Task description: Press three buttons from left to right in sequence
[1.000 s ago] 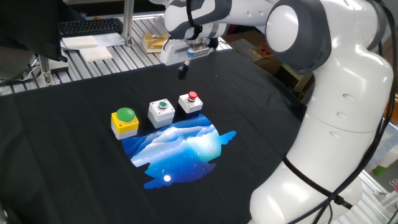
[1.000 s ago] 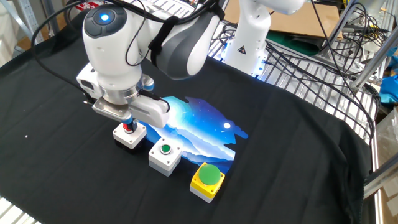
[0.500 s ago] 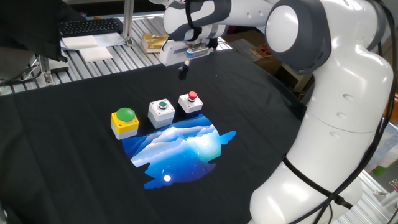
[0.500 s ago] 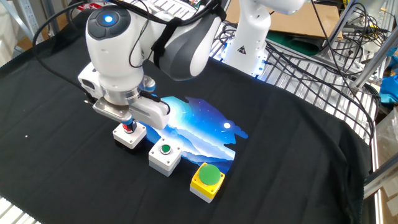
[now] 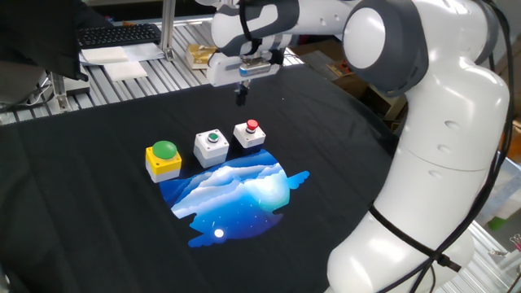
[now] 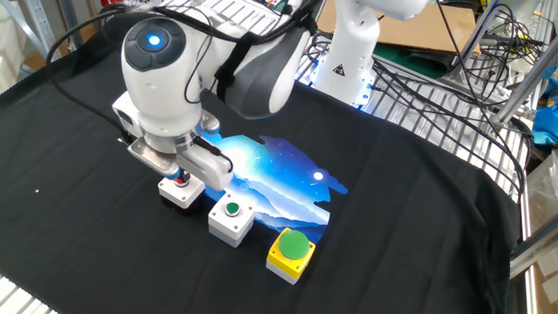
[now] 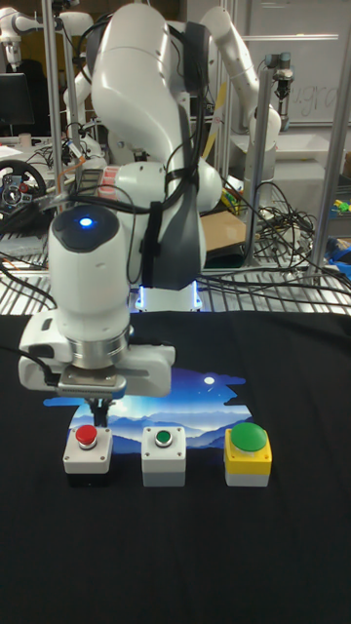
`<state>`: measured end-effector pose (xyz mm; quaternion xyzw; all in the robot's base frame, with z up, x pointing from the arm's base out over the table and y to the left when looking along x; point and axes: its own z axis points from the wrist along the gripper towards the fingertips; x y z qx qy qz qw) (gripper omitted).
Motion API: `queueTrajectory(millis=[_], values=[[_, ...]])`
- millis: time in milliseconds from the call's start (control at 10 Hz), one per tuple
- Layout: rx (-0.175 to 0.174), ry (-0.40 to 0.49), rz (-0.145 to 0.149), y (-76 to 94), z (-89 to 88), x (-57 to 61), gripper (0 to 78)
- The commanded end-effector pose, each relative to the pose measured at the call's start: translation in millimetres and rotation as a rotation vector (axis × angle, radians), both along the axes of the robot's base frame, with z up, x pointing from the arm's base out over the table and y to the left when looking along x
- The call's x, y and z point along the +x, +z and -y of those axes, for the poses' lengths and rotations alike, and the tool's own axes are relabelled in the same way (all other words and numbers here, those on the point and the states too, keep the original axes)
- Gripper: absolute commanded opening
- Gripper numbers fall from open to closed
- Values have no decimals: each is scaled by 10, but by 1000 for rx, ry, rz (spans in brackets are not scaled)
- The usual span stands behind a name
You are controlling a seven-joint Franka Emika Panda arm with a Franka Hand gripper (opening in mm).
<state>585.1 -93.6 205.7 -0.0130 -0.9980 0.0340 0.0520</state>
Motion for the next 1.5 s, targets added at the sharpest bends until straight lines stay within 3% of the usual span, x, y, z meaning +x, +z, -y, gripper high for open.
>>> queueTrajectory(millis=[100, 300, 400, 500, 700, 900, 1100, 1400, 1500], values=[[40, 68, 21, -3, 515, -97, 0], [29, 67, 41, 37, 597, -240, 0], [26, 60, 57, -6, 564, -302, 0], [24, 53, 71, -131, 492, -440, 0], [27, 57, 62, -187, 472, -523, 0], [32, 78, 59, -253, 546, -511, 0], [44, 84, 65, -446, 638, -456, 0], [58, 73, 40, -353, 595, -342, 0], [55, 49, 17, -204, 487, -254, 0]])
